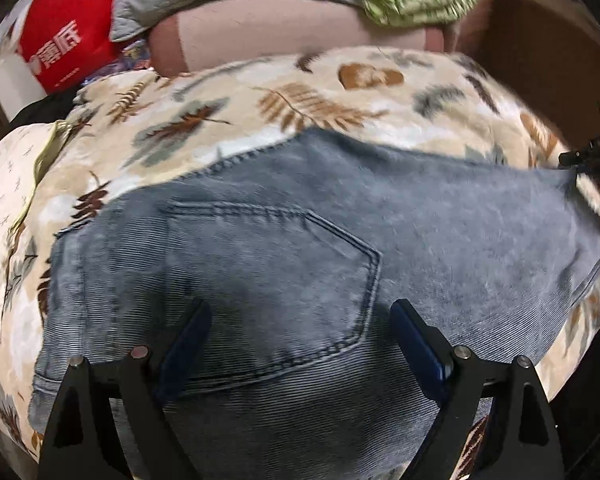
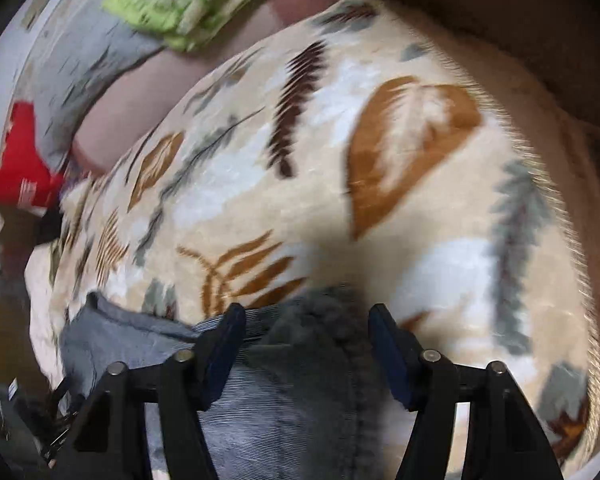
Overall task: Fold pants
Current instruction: 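Grasp the jeans leg hem with the right tool and lift it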
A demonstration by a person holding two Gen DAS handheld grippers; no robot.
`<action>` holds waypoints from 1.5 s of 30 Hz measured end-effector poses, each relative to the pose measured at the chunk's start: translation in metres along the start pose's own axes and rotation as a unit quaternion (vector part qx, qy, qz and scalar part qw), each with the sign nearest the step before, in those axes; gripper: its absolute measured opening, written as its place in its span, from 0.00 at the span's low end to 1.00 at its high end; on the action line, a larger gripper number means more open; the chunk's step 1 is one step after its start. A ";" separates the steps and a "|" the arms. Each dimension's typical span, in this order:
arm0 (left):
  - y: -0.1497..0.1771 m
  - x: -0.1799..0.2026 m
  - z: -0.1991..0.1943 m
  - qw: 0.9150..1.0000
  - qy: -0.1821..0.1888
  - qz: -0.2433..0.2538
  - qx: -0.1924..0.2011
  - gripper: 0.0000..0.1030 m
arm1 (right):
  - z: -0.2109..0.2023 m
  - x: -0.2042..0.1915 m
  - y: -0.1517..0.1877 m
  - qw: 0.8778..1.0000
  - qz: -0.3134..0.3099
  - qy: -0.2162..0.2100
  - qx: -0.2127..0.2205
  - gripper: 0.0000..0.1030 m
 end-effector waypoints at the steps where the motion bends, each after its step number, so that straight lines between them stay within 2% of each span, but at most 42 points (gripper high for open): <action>1: 0.001 0.003 0.003 1.000 -0.003 0.006 -0.003 0.88 | 0.004 -0.006 0.001 1.000 -0.006 -0.012 -0.015 0.11; 3: 0.003 0.006 0.007 1.000 -0.009 0.014 -0.006 0.88 | -0.007 -0.020 0.002 0.999 -0.024 -0.034 -0.001 0.11; 5: 0.003 0.007 0.009 1.000 -0.008 0.015 -0.004 0.88 | -0.033 -0.017 0.000 0.997 0.000 -0.052 0.061 0.11; 6: 0.004 0.008 0.011 1.000 -0.007 0.016 -0.005 0.88 | -0.038 -0.010 0.000 0.996 0.017 -0.047 0.079 0.11; 7: 0.004 0.008 0.012 1.000 -0.006 0.018 -0.006 0.88 | -0.032 0.001 0.005 0.997 0.030 -0.023 0.072 0.11; 9: 0.005 0.008 0.014 1.000 -0.009 0.025 -0.006 0.88 | -0.006 0.014 0.020 0.999 0.024 0.021 0.024 0.14; 10: 0.005 0.008 0.015 1.000 -0.010 0.026 -0.005 0.88 | 0.000 0.018 0.025 0.999 0.030 0.021 0.019 0.17; 11: 0.005 0.008 0.014 1.000 -0.011 0.027 -0.004 0.88 | -0.001 0.018 0.024 0.999 0.035 0.014 0.031 0.19; 12: 0.006 0.008 0.014 1.000 -0.011 0.027 -0.003 0.88 | -0.008 0.018 0.022 0.997 0.044 0.000 0.056 0.32; 13: 0.005 0.008 0.014 1.000 -0.011 0.026 -0.003 0.88 | -0.018 0.018 0.021 0.996 0.050 0.000 0.078 0.67; 15: 0.005 0.008 0.013 1.000 -0.009 0.023 -0.003 0.88 | -0.041 0.020 0.023 0.993 0.047 0.009 0.111 1.00; 17: 0.004 0.008 0.012 1.000 -0.003 0.017 -0.003 0.88 | -0.062 0.015 0.033 0.992 0.043 -0.002 0.121 1.00; 21: 0.003 0.008 0.012 1.000 0.006 0.011 0.000 0.88 | -0.076 0.014 0.076 0.996 0.013 0.014 0.083 1.00; 23: 0.003 0.008 0.011 1.000 0.006 0.014 0.001 0.88 | -0.070 0.012 0.099 0.998 -0.004 0.024 0.056 0.95; 24: 0.003 0.008 0.011 1.000 0.006 0.015 0.001 0.88 | -0.066 0.012 0.108 0.998 -0.011 0.032 0.044 0.88; 26: 0.003 0.009 0.010 1.000 0.008 0.013 -0.001 0.88 | -0.051 0.014 0.119 0.999 -0.010 0.039 0.018 0.83; 27: 0.003 0.008 0.009 1.000 0.009 0.012 -0.001 0.88 | -0.043 0.013 0.122 0.999 -0.015 0.046 0.007 0.75; 28: 0.003 0.008 0.009 1.000 0.010 0.011 -0.002 0.88 | -0.037 0.013 0.123 0.999 -0.019 0.047 0.000 0.52; 29: 0.003 0.008 0.009 1.000 0.009 0.012 -0.003 0.88 | -0.035 0.015 0.125 0.998 -0.018 0.066 -0.003 0.42; 30: 0.003 0.008 0.009 1.000 0.009 0.013 -0.003 0.88 | -0.039 0.015 0.126 0.996 -0.021 0.081 0.005 0.26; 31: 0.004 0.008 0.008 1.000 0.008 0.013 -0.002 0.88 | -0.047 0.010 0.126 0.997 -0.023 0.078 0.015 0.16; 35: 0.004 0.009 0.009 1.000 0.004 0.018 -0.004 0.88 | -0.084 0.006 0.137 0.997 0.005 0.060 0.042 0.15; 38: 0.002 0.009 0.010 1.000 0.004 0.016 -0.010 0.88 | -0.051 0.030 0.153 0.997 0.044 0.058 -0.030 0.22; 40: 0.001 0.007 0.008 1.000 0.004 0.013 -0.011 0.88 | -0.052 0.042 0.155 0.996 0.063 0.062 -0.013 0.47; 41: 0.000 0.006 0.007 1.000 0.002 0.012 -0.011 0.88 | -0.062 0.044 0.153 0.996 0.070 0.061 0.010 0.55; 42: -0.002 0.006 0.006 1.000 0.001 0.011 -0.010 0.88 | -0.073 0.044 0.151 0.995 0.074 0.059 0.033 0.71; 43: -0.005 0.007 0.004 1.000 0.003 0.009 -0.006 0.88 | -0.080 0.045 0.151 0.994 0.077 0.058 0.045 0.76; 45: -0.012 0.011 -0.004 1.000 0.011 0.001 0.004 0.88 | -0.092 0.047 0.157 0.993 0.096 0.040 0.062 0.76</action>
Point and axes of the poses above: each gripper's, at about its wrist camera, not at the fingertips, and z roughly the way its jaws point, x to its right, y to its underside, the point moved 8 cm from there along z, roughly the way its jaws point, and after that the axes turned 4 degrees about -z, right-handed, at the moved point
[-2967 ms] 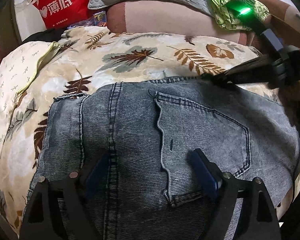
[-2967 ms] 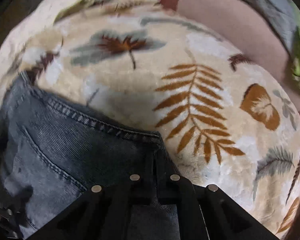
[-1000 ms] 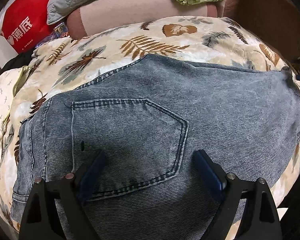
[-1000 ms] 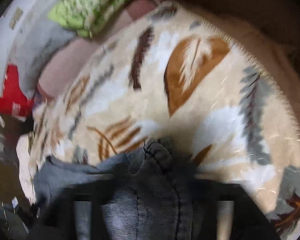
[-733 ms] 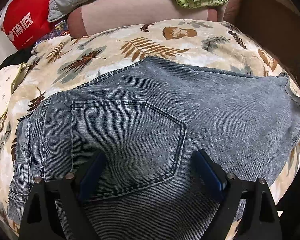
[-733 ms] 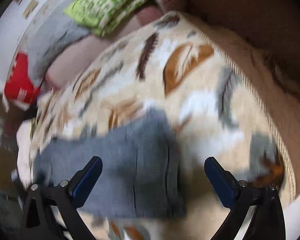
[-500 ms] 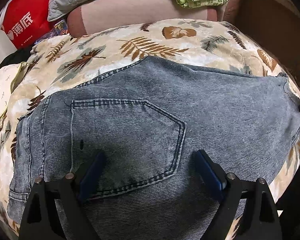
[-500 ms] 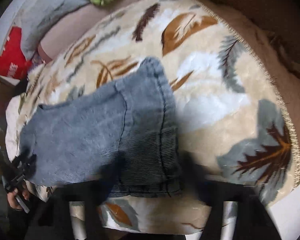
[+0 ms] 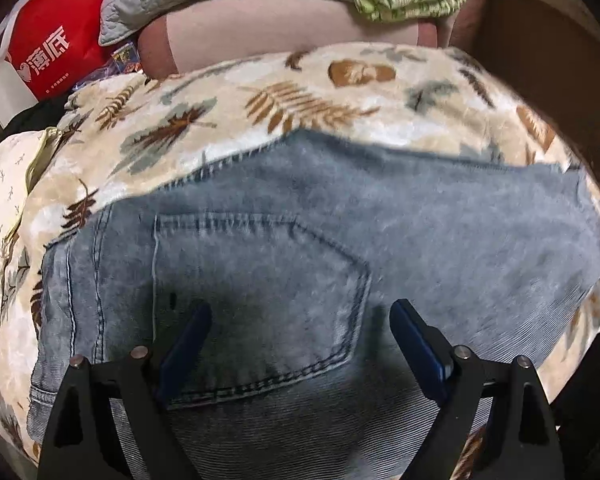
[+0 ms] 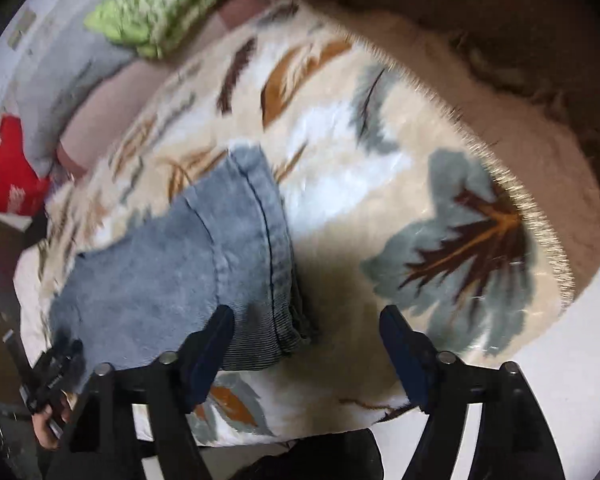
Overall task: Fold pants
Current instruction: 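Grasp the jeans leg hem with the right tool and lift it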
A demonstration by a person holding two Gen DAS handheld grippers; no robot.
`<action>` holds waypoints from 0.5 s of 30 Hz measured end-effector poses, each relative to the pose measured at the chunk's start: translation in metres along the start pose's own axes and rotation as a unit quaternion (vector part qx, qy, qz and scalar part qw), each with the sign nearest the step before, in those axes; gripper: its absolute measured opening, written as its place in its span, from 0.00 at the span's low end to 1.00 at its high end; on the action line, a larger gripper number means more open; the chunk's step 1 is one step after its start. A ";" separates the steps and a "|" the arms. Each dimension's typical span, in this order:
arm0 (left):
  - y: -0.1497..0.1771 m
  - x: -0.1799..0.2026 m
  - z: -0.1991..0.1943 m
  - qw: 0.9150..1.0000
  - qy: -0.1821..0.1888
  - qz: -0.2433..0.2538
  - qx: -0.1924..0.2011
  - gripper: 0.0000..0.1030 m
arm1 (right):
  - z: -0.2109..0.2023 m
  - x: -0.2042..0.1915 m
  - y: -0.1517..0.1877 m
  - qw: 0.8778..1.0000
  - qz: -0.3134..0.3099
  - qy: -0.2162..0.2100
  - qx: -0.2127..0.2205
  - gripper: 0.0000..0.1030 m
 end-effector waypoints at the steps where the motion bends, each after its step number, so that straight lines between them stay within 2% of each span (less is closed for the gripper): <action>1: -0.005 0.005 -0.005 1.000 0.008 -0.004 0.007 0.88 | -0.002 0.001 0.003 1.000 0.017 -0.020 0.001 0.76; 3: -0.015 0.018 -0.015 0.999 0.029 -0.004 0.022 0.88 | -0.004 0.007 0.017 0.995 0.074 -0.072 -0.009 0.76; 5: -0.024 0.036 -0.021 0.999 0.043 0.003 0.032 0.88 | 0.002 0.005 0.027 0.981 0.137 -0.134 -0.015 0.76; 8: -0.036 0.062 -0.021 0.998 0.050 0.006 0.041 0.88 | 0.011 -0.001 0.030 0.965 0.193 -0.178 -0.012 0.76; 9: -0.040 0.071 -0.019 0.998 0.057 0.001 0.040 0.88 | 0.016 -0.003 0.028 0.964 0.198 -0.178 -0.010 0.76; 12: -0.044 0.092 -0.009 0.996 0.076 -0.026 0.028 0.88 | 0.040 -0.003 0.028 0.967 0.212 -0.140 -0.018 0.76; 15: -0.040 0.108 0.004 0.996 0.075 -0.040 0.015 0.88 | 0.047 0.003 0.027 0.965 0.232 -0.122 0.005 0.75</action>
Point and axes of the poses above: each gripper's, at about its wrist camera, not at the fingertips, and z roughly the way its jaws point, x to its right, y to its underside, the point moved 8 cm from there along z, roughly the way its jaws point, and after that the axes turned 4 degrees about -z, right-handed, at the moved point
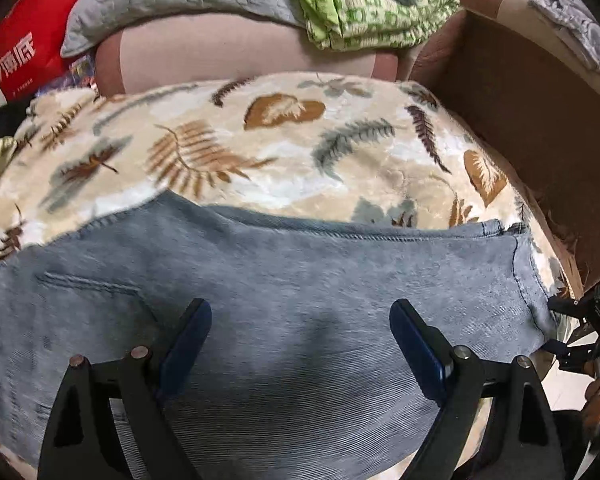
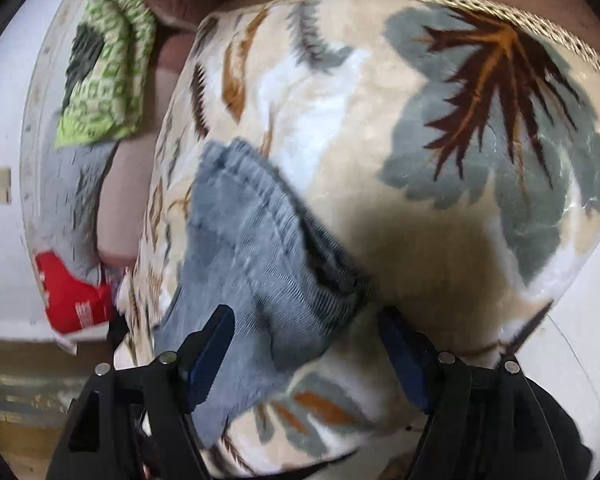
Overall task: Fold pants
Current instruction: 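Grasp the jeans leg hem with the right tool and lift it, then fold the leg hem over onto the jeans seat with the right tool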
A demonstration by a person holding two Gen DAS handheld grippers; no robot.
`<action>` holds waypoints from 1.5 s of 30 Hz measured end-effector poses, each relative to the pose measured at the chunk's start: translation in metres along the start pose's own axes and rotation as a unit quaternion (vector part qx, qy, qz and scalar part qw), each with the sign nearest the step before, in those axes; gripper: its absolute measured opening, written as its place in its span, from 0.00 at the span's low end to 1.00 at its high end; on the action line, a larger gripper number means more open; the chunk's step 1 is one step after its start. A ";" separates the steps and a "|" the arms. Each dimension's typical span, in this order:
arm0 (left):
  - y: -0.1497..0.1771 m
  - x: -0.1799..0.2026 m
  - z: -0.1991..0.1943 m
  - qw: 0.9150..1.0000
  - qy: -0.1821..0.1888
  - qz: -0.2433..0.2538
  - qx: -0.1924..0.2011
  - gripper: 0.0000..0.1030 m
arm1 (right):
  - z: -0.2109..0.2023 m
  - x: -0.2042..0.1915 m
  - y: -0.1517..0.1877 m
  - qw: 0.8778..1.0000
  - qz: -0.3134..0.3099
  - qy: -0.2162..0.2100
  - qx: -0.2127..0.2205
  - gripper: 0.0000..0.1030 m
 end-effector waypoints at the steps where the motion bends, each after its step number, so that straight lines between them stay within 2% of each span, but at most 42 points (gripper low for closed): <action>1: 0.004 0.006 0.006 1.000 -0.003 0.004 -0.008 0.88 | 0.001 -0.003 -0.001 1.000 -0.008 0.009 0.010 0.75; 3: 0.014 0.017 0.021 0.999 -0.017 0.023 -0.025 0.88 | 0.007 -0.009 -0.003 0.999 -0.025 0.040 0.024 0.73; 5: 0.029 0.023 0.044 0.994 -0.064 0.068 -0.062 0.88 | 0.008 -0.017 -0.005 0.996 -0.047 0.069 0.038 0.68; 6: 0.035 0.024 0.052 0.990 -0.082 0.088 -0.066 0.91 | 0.008 -0.019 -0.006 0.994 -0.057 0.084 0.044 0.56; 7: 0.034 0.025 0.049 0.991 -0.088 0.094 -0.048 0.92 | 0.006 -0.019 -0.009 0.992 -0.063 0.094 0.048 0.34; 8: 0.033 0.025 0.046 0.990 -0.092 0.091 -0.047 0.92 | 0.007 -0.019 -0.009 0.992 -0.067 0.092 0.047 0.31; 9: 0.031 0.026 0.042 0.991 -0.092 0.083 -0.050 0.92 | 0.008 -0.022 -0.009 0.990 -0.081 0.101 0.047 0.30; 11: 0.022 0.035 0.030 0.993 -0.085 0.085 -0.020 0.92 | 0.009 -0.029 -0.009 0.986 -0.109 0.114 0.047 0.27; 13: 0.021 0.041 0.031 0.987 -0.113 0.118 -0.007 0.92 | 0.007 -0.034 -0.010 0.984 -0.122 0.117 0.051 0.27; 15: 0.034 0.040 0.056 0.977 -0.140 0.152 -0.048 0.93 | 0.008 -0.039 -0.010 0.983 -0.130 0.117 0.051 0.27; 17: 0.033 0.038 0.056 0.976 -0.148 0.156 -0.026 0.99 | 0.006 -0.044 -0.010 0.982 -0.140 0.118 0.053 0.26; 19: 0.032 0.039 0.054 0.976 -0.145 0.159 -0.032 0.99 | 0.001 -0.054 -0.009 0.980 -0.156 0.112 0.059 0.25; 21: 0.030 0.036 0.051 0.981 -0.122 0.146 -0.040 0.97 | -0.003 -0.082 -0.003 0.974 -0.189 0.106 0.071 0.24; 23: 0.028 0.027 0.045 0.989 -0.089 0.106 -0.049 0.96 | -0.010 -0.126 0.011 0.962 -0.240 0.095 0.085 0.24; 25: 0.025 0.007 0.021 0.994 -0.071 0.075 -0.026 0.96 | -0.013 -0.179 0.035 0.945 -0.303 0.081 0.098 0.24; 28: 0.018 -0.046 -0.023 0.997 -0.068 0.014 0.012 0.96 | 0.001 -0.262 0.101 0.900 -0.419 0.058 0.104 0.24; 31: 0.018 -0.115 -0.069 0.993 -0.094 -0.054 0.050 0.96 | 0.043 -0.299 0.170 0.871 -0.486 0.039 0.067 0.25; 32: 0.020 -0.134 -0.080 0.991 -0.102 -0.069 0.056 0.96 | 0.068 -0.302 0.196 0.859 -0.509 0.045 0.045 0.25; 33: 0.024 -0.152 -0.091 0.988 -0.112 -0.083 0.059 0.96 | 0.095 -0.298 0.219 0.852 -0.521 0.050 0.018 0.29; 35: 0.031 -0.180 -0.106 0.984 -0.129 -0.104 0.061 0.96 | 0.142 -0.277 0.252 0.849 -0.523 0.060 -0.034 0.31; 37: 0.037 -0.195 -0.114 0.982 -0.134 -0.119 0.057 0.96 | 0.184 -0.249 0.276 0.842 -0.525 0.091 -0.087 0.46; 38: 0.036 -0.197 -0.115 0.982 -0.133 -0.122 0.059 0.96 | 0.177 -0.254 0.278 0.835 -0.544 0.072 -0.046 0.49; 39: 0.033 -0.196 -0.115 0.982 -0.132 -0.122 0.059 0.96 | 0.168 -0.260 0.281 0.836 -0.546 0.046 -0.041 0.62; 40: 0.029 -0.190 -0.114 0.983 -0.125 -0.119 0.058 0.96 | 0.159 -0.261 0.278 0.846 -0.531 0.029 -0.049 0.68; 41: 0.024 -0.181 -0.112 0.985 -0.115 -0.114 0.060 0.96 | 0.151 -0.262 0.275 0.854 -0.517 0.015 -0.050 0.70; 42: 0.018 -0.173 -0.111 0.986 -0.105 -0.109 0.065 0.96 | 0.137 -0.262 0.268 0.866 -0.499 -0.005 -0.042 0.76; 45: 0.006 -0.130 -0.108 0.992 -0.065 -0.082 0.066 0.96 | 0.105 -0.251 0.248 0.886 -0.459 -0.047 -0.039 0.99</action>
Point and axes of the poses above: each gripper's, at about its wrist camera, not at the fingertips, and z roughly the way its jaws point, x to its right, y to its underside, the point moved 8 cm from there along z, roughly the way its jaws point, and after that the axes turned 4 degrees about -z, right-handed, at the moved point
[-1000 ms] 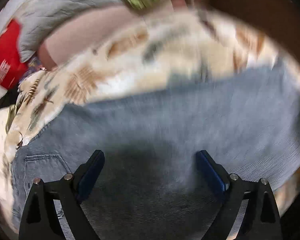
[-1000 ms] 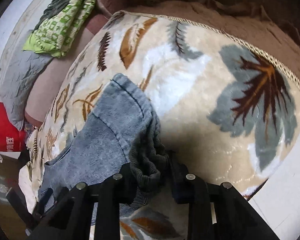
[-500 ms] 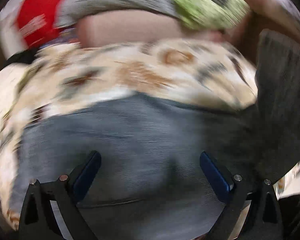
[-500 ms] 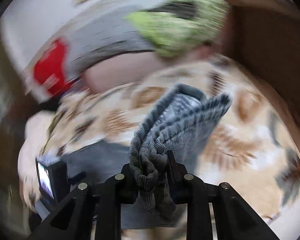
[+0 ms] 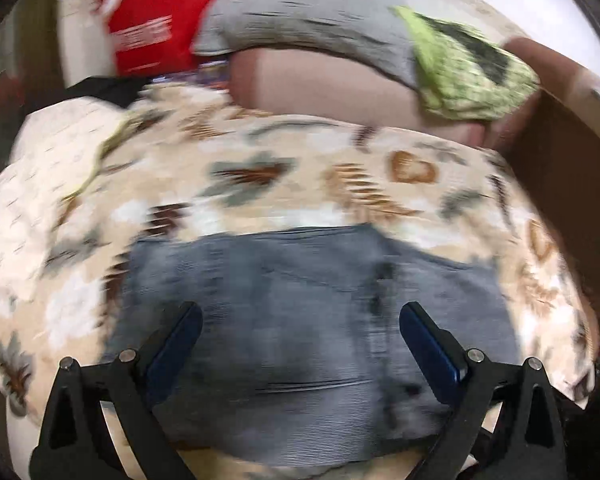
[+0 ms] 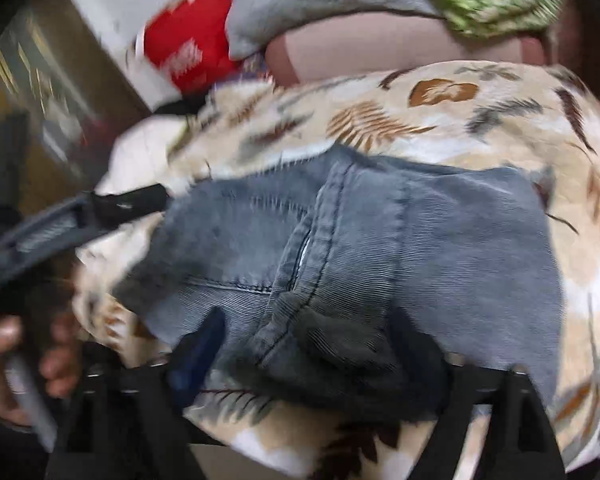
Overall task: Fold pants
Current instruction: 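Fold the leg hem over onto the jeans seat with the right tool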
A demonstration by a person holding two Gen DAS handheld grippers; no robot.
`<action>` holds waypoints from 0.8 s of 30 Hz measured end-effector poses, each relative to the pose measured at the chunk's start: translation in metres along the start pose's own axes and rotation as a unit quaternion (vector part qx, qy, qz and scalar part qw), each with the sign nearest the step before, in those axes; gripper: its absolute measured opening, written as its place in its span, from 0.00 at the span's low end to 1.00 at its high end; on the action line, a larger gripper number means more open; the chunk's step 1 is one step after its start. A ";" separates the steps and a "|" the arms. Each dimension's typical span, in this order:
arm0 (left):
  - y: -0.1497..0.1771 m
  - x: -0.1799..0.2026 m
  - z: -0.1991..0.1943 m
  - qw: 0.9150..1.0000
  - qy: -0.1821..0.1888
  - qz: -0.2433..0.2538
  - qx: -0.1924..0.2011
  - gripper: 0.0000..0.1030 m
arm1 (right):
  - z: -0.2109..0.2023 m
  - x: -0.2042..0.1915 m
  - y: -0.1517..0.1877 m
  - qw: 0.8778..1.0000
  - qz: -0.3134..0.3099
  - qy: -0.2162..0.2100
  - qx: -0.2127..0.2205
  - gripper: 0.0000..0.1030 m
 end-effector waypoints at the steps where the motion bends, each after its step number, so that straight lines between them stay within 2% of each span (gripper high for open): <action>1: 0.001 0.016 0.003 1.000 0.010 0.014 -0.004 0.96 | -0.012 0.012 0.001 1.000 0.024 -0.008 0.013 1.00; 3: 0.007 0.041 0.012 0.999 0.012 0.040 -0.013 0.96 | -0.031 0.044 0.001 0.994 0.096 -0.040 0.031 1.00; 4: 0.015 0.053 0.024 0.998 0.012 0.054 -0.031 0.96 | -0.035 0.057 0.000 0.989 0.131 -0.062 0.039 1.00; 5: 0.023 0.059 0.036 0.997 0.001 0.067 -0.049 0.96 | -0.037 0.074 0.002 0.979 0.176 -0.090 0.046 1.00; 6: 0.041 0.065 0.060 0.991 -0.030 0.099 -0.081 0.96 | -0.031 0.090 0.006 0.968 0.219 -0.114 0.043 1.00; 7: 0.054 0.067 0.074 0.986 -0.052 0.121 -0.104 0.96 | -0.020 0.107 0.016 0.956 0.265 -0.127 0.018 0.99; 8: 0.072 0.066 0.094 0.977 -0.078 0.143 -0.140 0.96 | -0.006 0.121 0.030 0.945 0.301 -0.126 -0.029 0.99; 9: 0.081 0.062 0.100 0.977 -0.079 0.141 -0.139 0.98 | -0.007 0.124 0.030 0.941 0.307 -0.140 -0.034 0.96; 10: 0.078 0.060 0.095 0.983 -0.068 0.128 -0.111 0.98 | -0.014 0.123 0.022 0.942 0.299 -0.152 -0.025 0.96; 12: 0.078 0.061 0.093 0.983 -0.071 0.130 -0.113 0.98 | -0.036 0.110 -0.011 0.952 0.253 -0.170 0.003 0.95; 15: 0.078 0.063 0.095 0.981 -0.073 0.138 -0.114 0.98 | -0.042 0.104 -0.061 0.958 0.220 -0.183 0.031 0.95; 18: 0.077 0.062 0.096 0.983 -0.062 0.130 -0.110 0.98 | 0.008 0.118 -0.083 0.958 0.223 -0.178 -0.015 0.95; 20: 0.079 0.061 0.096 0.984 -0.059 0.128 -0.107 0.98 | 0.056 0.137 -0.074 0.960 0.229 -0.145 -0.071 0.95; 21: 0.079 0.062 0.097 0.984 -0.058 0.128 -0.108 0.98 | 0.073 0.151 -0.065 0.953 0.254 -0.135 -0.096 0.89; 22: 0.079 0.061 0.098 0.985 -0.056 0.127 -0.106 0.98 | 0.072 0.160 -0.066 0.945 0.282 -0.146 -0.085 0.87; 23: 0.079 0.061 0.096 0.985 -0.054 0.127 -0.105 0.98 | 0.061 0.160 -0.076 0.943 0.287 -0.157 -0.061 0.87; 24: 0.079 0.061 0.097 0.985 -0.052 0.127 -0.104 0.99 | 0.050 0.157 -0.085 0.950 0.267 -0.155 -0.043 0.86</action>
Point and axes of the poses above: each gripper's, at about its wrist camera, not at the fingertips, and z roughly the way its jaws point, x to its right, y to its underside, the point moved 8 cm from there along z, roughly the way its jaws point, and after that the axes turned 4 degrees about -z, right-handed, at the moved point
